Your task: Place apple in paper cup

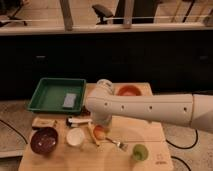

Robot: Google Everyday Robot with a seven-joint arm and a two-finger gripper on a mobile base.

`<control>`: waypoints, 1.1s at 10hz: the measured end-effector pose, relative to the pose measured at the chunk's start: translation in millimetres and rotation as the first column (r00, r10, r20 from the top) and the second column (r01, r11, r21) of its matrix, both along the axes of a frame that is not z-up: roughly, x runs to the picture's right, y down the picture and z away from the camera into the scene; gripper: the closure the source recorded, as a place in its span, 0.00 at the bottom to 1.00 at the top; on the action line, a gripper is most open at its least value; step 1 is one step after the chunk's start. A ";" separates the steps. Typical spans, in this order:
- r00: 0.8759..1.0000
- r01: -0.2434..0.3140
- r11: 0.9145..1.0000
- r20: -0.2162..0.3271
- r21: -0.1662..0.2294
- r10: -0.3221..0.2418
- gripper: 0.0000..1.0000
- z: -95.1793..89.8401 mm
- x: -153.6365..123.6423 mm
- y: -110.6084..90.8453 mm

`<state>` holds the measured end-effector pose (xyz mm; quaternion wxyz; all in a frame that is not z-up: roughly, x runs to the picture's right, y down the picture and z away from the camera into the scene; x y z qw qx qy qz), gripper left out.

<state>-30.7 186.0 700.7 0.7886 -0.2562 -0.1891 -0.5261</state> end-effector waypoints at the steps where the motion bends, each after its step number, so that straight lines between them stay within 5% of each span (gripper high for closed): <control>1: 1.000 0.000 1.000 0.002 0.002 0.000 1.00 -0.6 -4.3 0.3; 11: 0.998 0.060 0.998 0.034 0.004 -0.060 1.00 -4.5 -42.6 1.1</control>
